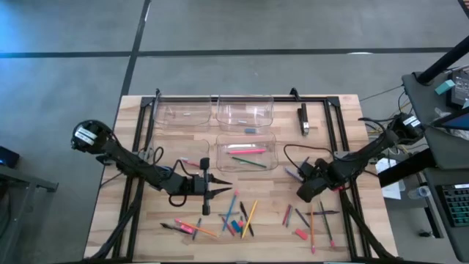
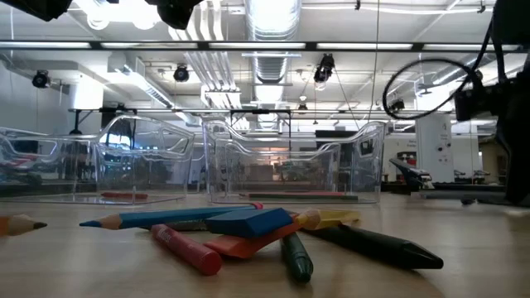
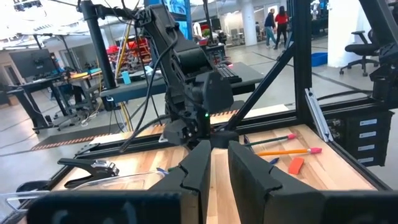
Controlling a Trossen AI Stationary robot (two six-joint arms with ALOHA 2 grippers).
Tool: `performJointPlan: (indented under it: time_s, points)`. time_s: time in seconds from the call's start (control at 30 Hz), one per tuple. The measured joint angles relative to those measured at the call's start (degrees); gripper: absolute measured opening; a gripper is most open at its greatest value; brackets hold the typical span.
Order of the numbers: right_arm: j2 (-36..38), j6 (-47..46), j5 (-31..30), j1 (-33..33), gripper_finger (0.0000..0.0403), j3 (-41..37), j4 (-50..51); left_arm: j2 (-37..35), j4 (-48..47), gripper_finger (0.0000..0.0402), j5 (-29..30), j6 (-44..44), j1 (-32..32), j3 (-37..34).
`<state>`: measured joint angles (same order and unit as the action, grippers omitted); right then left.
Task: Sort crayons/erasers/pens/pencils in bins
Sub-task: Put the blue ball pen into the top left transparent bin
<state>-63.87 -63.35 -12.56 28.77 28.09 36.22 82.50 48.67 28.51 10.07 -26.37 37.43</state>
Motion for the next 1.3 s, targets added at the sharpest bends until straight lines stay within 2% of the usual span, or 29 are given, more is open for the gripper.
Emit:
performJointPlan:
  time_s: [0.33, 0.53, 0.67, 0.87, 1.0, 1.07, 1.3]
  points:
    - [3.5, 2.2, -1.5, 4.7, 0.002, 5.2, -0.7, -0.1, 0.0, 0.0049, 0.1, -3.7, 0.0, 0.0]
    - [5.5, 3.3, -3.8, 9.2, 0.002, 7.6, -3.2, -0.2, -0.2, 0.0115, 0.1, -5.4, 0.0, 0.1]
    - [6.1, 9.8, -7.2, 10.4, 0.002, 7.9, -14.4, 0.0, -0.2, 0.0171, 0.1, -6.8, 0.1, 0.3]
    - [3.4, 30.5, -11.9, 8.8, 0.002, 7.9, -38.5, 1.6, 0.4, 0.0224, 0.1, -10.2, 1.2, 2.0]
    - [-0.8, 42.1, -12.0, 6.2, 0.002, 7.9, -53.7, 3.7, 0.4, 0.0235, 0.3, -13.5, 2.4, 3.9]
    - [-3.1, 45.8, -12.0, 4.7, 0.002, 8.0, -58.3, 5.0, 0.5, 0.0236, 0.3, -14.2, 2.9, 5.5]
    - [-9.1, 48.2, -11.2, -0.5, 0.002, 9.6, -64.6, 9.8, 0.5, 0.0236, -0.7, -14.2, 3.7, 10.7]
